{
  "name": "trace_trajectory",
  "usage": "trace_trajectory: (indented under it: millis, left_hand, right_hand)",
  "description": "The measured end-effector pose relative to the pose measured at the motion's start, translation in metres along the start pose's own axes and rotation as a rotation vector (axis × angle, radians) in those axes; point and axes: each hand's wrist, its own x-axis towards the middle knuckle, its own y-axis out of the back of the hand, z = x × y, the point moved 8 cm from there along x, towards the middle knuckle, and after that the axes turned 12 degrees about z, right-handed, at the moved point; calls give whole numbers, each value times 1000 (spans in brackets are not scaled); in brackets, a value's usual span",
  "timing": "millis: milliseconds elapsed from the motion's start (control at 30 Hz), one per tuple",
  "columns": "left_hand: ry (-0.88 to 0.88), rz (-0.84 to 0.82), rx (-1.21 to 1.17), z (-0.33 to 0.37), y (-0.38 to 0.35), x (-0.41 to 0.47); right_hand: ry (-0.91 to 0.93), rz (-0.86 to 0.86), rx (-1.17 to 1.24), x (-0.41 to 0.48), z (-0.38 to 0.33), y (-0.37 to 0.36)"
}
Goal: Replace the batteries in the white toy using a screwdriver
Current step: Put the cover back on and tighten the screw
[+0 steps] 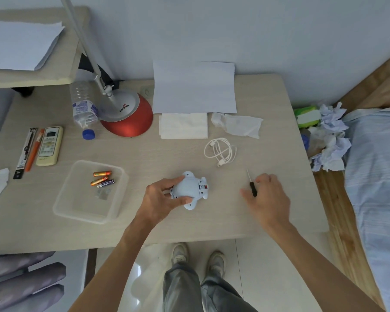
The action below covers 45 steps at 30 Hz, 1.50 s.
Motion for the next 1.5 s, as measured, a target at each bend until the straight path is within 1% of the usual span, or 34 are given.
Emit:
trace_trajectory:
  millis: [100,267,400,600,667,767,833,1333,1400,1500]
  left_hand:
    - [-9,3,8,0,0,1]
    - [-4,13,4,-3,-2,0]
    - [-27,24,22,-2,-2,-2]
    - [-27,41,24,-3,-2,-4]
    - [-27,44,29,-2,-2,-4]
    - [-38,44,34,-1,-2,-4]
    - [-41,43,36,-1,-3,-4]
    - [-32,33,27,-3,-3,-3]
    - [-34,31,26,-3,-3,-3]
    - [-26,31,27,-4,-3,-3]
  right_hand:
    - [-6,-30,-104,-5,7,-12]
    - [-8,5,-88,-7,0,-13]
    - [30,-30,69,-8,-23,0]
    - [298,32,421,-16,-84,54]
    - [390,7,467,-22,-102,64]
    - [501,-51,430,-27,-119,64]
    - [540,-73,395,-29,-124,60]
    - [619,-34,275,-20,-123,51]
    - [638,-32,218,-20,-126,50]
    - [658,13,67,-19,-129,50]
